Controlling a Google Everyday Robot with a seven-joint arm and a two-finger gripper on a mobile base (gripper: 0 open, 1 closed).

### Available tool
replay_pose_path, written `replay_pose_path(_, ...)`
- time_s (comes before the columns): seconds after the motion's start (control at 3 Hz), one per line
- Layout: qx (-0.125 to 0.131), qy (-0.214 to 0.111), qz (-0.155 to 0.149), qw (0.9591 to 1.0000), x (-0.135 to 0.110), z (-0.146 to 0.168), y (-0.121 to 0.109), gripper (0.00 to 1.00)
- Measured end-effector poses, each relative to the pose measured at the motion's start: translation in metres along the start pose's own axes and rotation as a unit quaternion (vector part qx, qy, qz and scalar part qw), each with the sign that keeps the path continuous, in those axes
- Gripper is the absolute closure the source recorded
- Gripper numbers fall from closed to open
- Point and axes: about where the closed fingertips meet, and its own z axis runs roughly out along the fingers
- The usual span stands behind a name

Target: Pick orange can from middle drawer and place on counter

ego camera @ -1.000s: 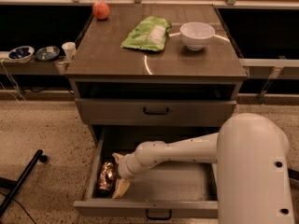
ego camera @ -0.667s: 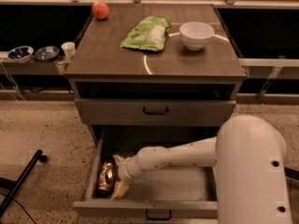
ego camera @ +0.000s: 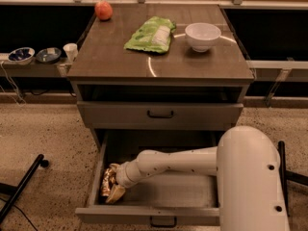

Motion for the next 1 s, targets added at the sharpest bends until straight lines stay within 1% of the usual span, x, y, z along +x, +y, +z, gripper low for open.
replay_pose_path(0.33, -0.011, -0.02, 0.008, 0.9997, -0.002, 0.006, -0.004, 0.42)
replay_pose_path(0.67, -0.017, -0.051, -0.01, 0.9985, -0.015, 0.004, -0.004, 0.66)
replay_pose_path(1.0, -0.005, -0.089, -0.047, 0.9948, -0.039, -0.022, -0.004, 0.72)
